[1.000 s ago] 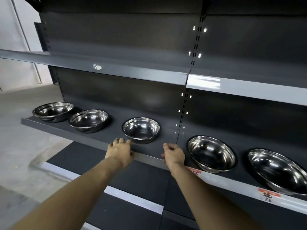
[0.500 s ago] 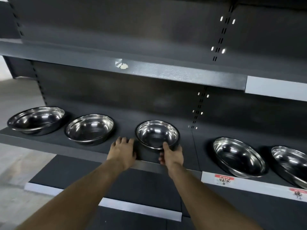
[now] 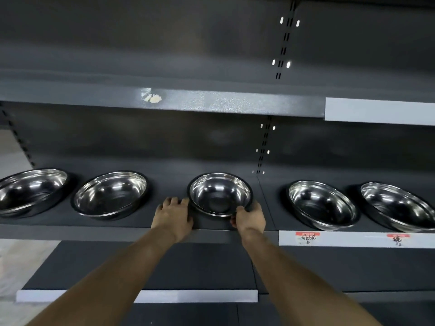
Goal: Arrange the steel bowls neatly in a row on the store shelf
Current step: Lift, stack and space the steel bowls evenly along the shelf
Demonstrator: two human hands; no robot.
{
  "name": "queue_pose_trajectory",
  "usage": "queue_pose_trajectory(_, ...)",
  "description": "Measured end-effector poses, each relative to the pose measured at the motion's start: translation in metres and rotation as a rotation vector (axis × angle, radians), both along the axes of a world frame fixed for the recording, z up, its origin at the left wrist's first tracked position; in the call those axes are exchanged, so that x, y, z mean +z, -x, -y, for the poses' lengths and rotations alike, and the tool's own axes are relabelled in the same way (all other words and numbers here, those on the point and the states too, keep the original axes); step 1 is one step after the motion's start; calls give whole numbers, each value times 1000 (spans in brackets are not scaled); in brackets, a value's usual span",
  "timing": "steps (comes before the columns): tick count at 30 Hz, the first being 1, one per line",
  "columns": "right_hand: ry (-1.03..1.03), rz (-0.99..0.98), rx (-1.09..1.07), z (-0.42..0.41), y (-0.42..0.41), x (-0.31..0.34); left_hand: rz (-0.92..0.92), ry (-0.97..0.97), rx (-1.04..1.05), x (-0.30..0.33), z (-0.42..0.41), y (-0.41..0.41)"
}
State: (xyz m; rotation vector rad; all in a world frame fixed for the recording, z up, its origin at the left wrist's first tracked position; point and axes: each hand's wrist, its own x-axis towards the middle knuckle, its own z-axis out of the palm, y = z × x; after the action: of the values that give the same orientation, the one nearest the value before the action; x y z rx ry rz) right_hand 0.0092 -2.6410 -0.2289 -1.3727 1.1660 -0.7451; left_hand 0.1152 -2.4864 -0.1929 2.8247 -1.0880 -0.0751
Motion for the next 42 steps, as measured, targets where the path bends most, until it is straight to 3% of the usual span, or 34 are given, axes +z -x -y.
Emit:
queue_pose_trajectory(16, 53, -69, 46, 34, 61, -1, -1, -24, -4, 4, 28, 39)
queue_pose_trajectory(35, 32, -87, 131, 50, 69, -1, 9, -34, 37, 7, 20, 61)
queue_pose_trajectory(42, 138, -95, 26, 55, 78, 14, 27, -51, 60, 15, 13, 64)
